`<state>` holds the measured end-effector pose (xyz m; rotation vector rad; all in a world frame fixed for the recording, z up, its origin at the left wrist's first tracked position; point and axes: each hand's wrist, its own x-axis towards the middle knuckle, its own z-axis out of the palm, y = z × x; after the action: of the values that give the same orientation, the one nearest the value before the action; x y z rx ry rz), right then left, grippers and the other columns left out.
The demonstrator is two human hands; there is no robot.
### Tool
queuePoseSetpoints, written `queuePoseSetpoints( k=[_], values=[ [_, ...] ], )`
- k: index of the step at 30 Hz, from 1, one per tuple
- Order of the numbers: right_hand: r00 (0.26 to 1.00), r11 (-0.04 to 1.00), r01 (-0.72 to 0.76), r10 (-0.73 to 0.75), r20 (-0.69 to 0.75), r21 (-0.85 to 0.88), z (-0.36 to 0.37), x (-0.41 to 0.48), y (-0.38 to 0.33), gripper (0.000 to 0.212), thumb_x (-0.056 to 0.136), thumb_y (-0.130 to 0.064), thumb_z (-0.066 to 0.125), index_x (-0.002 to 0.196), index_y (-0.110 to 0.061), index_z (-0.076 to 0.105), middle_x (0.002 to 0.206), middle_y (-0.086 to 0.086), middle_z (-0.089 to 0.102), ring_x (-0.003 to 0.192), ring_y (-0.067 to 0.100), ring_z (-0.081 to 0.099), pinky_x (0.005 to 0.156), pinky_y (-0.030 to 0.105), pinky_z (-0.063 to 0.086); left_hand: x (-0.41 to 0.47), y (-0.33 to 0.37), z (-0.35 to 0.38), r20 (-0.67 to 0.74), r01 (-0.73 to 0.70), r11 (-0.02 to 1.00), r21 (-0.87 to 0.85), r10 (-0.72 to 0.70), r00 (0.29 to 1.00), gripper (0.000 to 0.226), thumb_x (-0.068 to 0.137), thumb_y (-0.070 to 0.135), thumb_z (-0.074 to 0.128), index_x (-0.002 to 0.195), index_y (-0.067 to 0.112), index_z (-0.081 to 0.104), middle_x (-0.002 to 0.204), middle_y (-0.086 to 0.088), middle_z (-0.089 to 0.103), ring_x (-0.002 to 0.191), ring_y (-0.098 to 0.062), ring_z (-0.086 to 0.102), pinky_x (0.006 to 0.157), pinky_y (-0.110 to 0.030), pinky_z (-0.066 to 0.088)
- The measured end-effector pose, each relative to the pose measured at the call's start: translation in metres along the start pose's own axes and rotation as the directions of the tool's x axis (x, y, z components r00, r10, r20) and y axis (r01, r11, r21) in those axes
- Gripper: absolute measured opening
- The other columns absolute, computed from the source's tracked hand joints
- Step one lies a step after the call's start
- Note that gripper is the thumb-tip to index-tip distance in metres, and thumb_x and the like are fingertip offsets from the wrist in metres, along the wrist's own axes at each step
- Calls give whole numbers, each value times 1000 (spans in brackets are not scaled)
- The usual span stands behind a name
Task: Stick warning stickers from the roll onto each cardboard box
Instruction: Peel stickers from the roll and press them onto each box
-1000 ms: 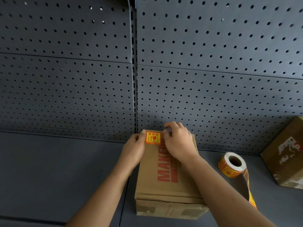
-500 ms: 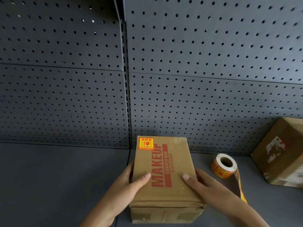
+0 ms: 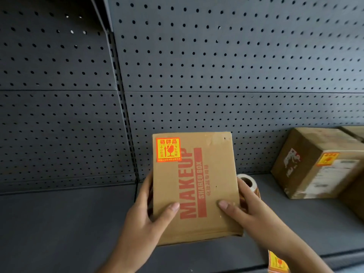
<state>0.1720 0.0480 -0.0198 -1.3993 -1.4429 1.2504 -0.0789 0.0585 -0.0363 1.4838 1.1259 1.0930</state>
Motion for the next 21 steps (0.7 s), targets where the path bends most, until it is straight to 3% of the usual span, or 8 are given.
queuePoseSetpoints(
  k=[8, 16, 21],
  values=[
    [985, 999, 41, -43, -167, -15, -15, -41, 0, 65, 89, -34, 66, 144, -48, 34, 126, -18, 68, 118, 6, 65, 94, 27, 56, 7, 4, 27, 119, -101, 994, -51, 107, 987, 80, 83, 32, 70, 147, 51, 26, 121, 30, 66, 114, 6, 63, 83, -6, 51],
    [943, 999, 5, -16, -331, -33, -41, -99, 10, 74, 82, -51, 66, 142, -60, 24, 127, -25, 64, 122, 4, 61, 104, 40, 51, 4, 9, 75, 247, -127, 987, -95, 147, 958, 78, 79, 36, 71, 140, 59, 28, 120, 33, 64, 114, 8, 61, 80, -3, 50],
    [910, 1000, 21, -16, -414, 8, -67, -144, 18, 71, 86, -40, 66, 142, -58, 26, 122, -23, 67, 117, 5, 65, 95, 34, 57, -5, 22, 120, 331, -160, 981, -112, 189, 925, 81, 79, 36, 73, 143, 57, 27, 126, 31, 62, 119, 6, 59, 84, -5, 49]
  ],
)
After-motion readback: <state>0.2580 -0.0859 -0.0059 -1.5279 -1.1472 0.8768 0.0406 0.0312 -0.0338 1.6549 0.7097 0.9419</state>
